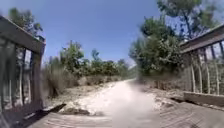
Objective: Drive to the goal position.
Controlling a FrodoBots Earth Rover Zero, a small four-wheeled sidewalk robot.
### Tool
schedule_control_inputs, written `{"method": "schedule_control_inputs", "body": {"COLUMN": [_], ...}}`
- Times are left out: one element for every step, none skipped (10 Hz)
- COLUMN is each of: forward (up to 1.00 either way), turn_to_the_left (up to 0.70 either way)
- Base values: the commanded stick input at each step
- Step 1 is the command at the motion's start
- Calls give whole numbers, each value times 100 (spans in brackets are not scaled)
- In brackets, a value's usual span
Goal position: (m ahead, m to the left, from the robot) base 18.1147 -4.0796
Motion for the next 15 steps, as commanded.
{"method": "schedule_control_inputs", "body": {"forward": [70, 70, 70, 70, 70, 70, 70, 70, 70, 70, 70, 70, 70, 70, 70], "turn_to_the_left": [0, 0, 0, 0, 0, 0, 0, 0, 0, 0, 0, 0, 0, 0, 0]}}
